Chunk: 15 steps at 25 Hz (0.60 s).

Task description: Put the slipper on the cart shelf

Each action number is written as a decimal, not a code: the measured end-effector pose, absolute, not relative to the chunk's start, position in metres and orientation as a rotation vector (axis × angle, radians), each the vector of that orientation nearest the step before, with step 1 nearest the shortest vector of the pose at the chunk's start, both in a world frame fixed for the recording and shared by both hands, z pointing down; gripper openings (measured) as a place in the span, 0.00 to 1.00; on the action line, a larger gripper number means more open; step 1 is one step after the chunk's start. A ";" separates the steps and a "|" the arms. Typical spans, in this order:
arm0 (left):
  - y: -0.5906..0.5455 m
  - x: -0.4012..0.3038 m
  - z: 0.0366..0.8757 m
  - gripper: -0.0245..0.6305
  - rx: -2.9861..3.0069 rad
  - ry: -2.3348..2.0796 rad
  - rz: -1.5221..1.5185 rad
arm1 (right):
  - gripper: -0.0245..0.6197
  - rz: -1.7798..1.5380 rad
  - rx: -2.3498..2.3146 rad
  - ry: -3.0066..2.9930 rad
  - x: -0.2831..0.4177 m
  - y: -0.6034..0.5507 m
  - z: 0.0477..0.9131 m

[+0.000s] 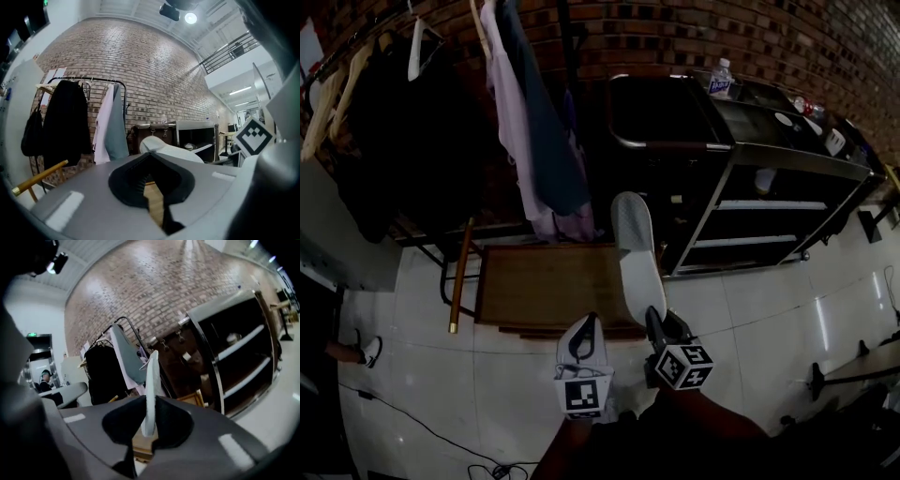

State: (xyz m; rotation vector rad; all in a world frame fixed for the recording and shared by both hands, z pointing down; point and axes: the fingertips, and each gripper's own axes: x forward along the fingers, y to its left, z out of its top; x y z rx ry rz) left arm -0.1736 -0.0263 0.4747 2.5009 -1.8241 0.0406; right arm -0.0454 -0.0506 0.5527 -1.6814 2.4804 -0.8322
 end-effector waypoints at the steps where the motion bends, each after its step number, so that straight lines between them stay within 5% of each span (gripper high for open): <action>1: -0.027 -0.172 0.472 0.06 2.506 -1.821 0.034 | 0.10 -0.747 -1.685 2.502 -0.045 -0.051 0.538; 15: -0.024 -0.189 0.447 0.06 2.481 -1.910 -0.022 | 0.11 0.199 -1.740 2.626 -0.038 -0.050 0.412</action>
